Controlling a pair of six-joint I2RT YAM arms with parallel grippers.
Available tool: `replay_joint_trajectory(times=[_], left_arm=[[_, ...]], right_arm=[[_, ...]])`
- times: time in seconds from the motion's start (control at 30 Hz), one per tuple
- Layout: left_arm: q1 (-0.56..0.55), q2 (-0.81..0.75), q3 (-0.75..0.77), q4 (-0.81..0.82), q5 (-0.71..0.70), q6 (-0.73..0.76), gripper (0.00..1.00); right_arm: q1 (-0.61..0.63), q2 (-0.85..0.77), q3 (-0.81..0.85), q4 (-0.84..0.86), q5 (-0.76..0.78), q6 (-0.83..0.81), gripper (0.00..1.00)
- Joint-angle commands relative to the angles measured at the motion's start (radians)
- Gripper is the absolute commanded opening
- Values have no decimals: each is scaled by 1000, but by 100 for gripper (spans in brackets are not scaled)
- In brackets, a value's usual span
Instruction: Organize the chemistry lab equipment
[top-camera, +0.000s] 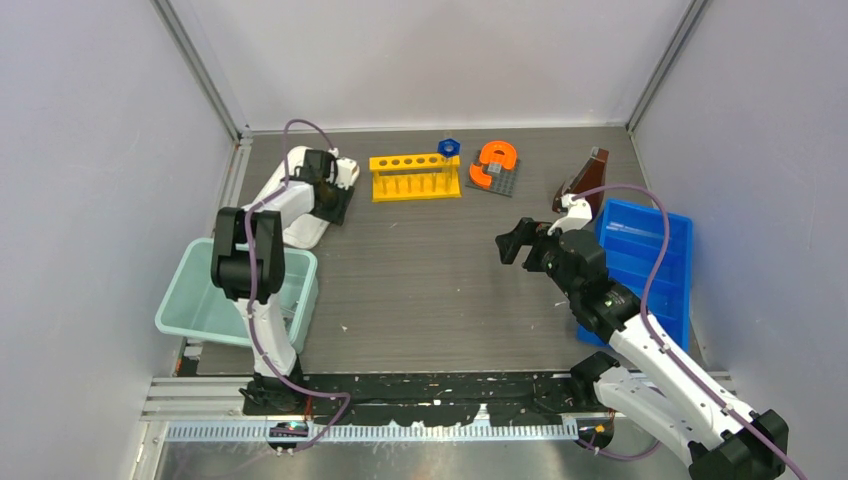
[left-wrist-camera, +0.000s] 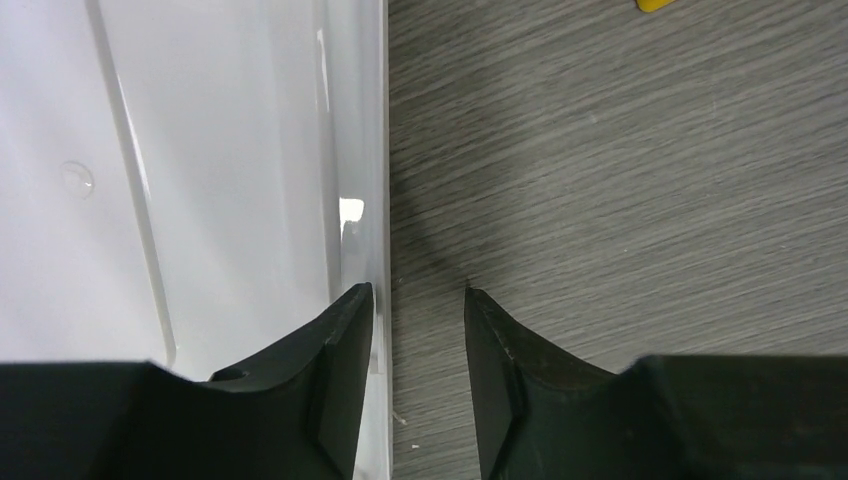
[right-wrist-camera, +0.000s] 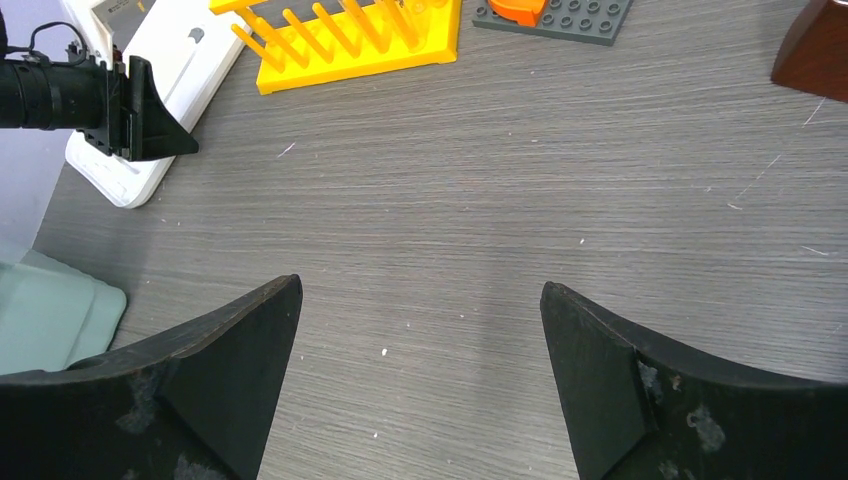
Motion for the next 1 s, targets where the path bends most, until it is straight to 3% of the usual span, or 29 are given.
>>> replay_joint_trajectory(times=[0.0, 0.37, 0.53, 0.97], left_arm=[[5, 17, 25, 39, 4, 24, 40], [4, -15, 11, 52, -45, 66, 13], [4, -83, 14, 60, -140, 77, 0], [-16, -300, 118, -25, -264, 76, 0]], right_arm=[[3, -26, -7, 50, 24, -13, 96], [3, -28, -14, 53, 47, -17, 96], [4, -28, -11, 56, 51, -20, 96], [3, -40, 23, 41, 50, 29, 92]])
